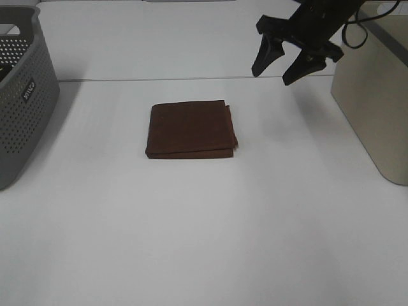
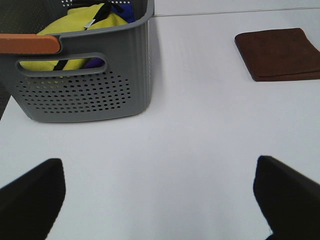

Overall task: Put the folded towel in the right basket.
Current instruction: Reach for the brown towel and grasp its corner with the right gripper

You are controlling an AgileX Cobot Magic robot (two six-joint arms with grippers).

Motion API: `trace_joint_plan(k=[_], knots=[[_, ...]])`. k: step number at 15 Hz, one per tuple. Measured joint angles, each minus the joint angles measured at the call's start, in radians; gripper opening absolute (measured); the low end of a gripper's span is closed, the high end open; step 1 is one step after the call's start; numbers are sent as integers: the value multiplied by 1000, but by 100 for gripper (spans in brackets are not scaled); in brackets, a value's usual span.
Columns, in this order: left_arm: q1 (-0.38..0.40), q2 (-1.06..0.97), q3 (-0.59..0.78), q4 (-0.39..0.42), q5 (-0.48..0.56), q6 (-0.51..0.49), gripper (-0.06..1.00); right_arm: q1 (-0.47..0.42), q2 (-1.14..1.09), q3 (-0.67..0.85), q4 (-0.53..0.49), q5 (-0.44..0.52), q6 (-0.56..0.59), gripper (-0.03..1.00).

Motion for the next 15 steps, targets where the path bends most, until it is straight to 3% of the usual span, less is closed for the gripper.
trace_joint_plan(k=[6,15], knots=[[0,0,0,0,0,0,97,0,294,-206,159,49,-55,67],[0,0,0,0,0,0,97,11,427,-242,288,35,-85,67]])
